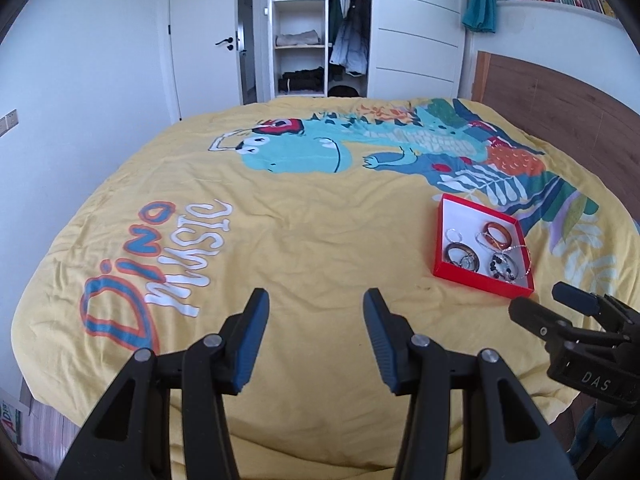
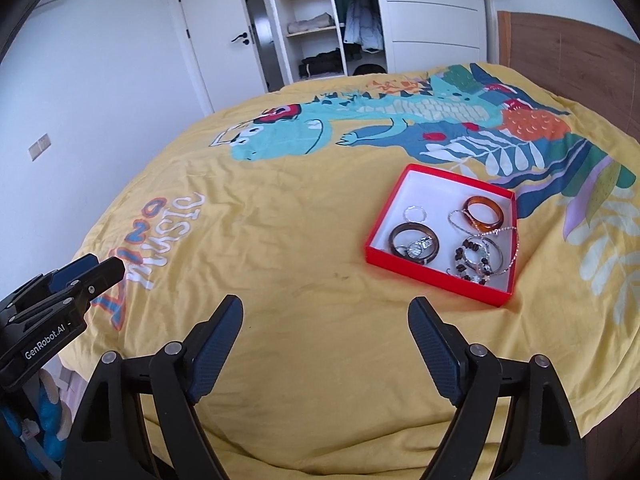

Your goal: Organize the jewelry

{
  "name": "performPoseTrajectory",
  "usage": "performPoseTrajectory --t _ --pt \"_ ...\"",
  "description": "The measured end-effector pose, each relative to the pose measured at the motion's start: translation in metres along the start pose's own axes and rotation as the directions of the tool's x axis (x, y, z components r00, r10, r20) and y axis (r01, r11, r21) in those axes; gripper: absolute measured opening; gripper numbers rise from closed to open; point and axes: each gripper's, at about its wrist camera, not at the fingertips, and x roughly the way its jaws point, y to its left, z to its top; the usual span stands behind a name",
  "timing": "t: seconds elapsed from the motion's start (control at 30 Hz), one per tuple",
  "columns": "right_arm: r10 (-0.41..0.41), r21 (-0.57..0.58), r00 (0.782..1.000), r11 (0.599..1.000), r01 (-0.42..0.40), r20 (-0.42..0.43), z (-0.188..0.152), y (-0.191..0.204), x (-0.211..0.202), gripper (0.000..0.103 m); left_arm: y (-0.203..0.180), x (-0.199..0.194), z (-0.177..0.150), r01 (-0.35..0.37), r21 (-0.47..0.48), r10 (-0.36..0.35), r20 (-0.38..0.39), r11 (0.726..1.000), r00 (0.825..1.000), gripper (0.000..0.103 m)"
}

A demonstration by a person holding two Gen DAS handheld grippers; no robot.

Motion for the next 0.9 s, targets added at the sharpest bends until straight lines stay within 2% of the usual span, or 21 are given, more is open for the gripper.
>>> performPoseTrajectory --t 0.4,0.57,0.9 --pt "0.025 -0.086 0.999 0.996 -0.022 0.045 -0.011 0.044 -0.033 0.086 0.024 -0.051 -0.011 -0.026 -0.034 0.029 0.083 0.999 0.996 0.047" --pt "0.033 -0.094 0.998 0.995 -0.028 0.055 -0.016 0.048 -0.042 0.086 0.026 -0.066 -0.016 -0.030 -0.040 0.035 0.122 0.999 0.992 0.047" --pt "0.020 -0.089 0.998 0.996 -0.014 0.066 -0.024 0.042 -0.054 0.086 0.022 -0.077 -0.024 -0.048 -0.035 0.052 0.133 0.998 0.990 0.047"
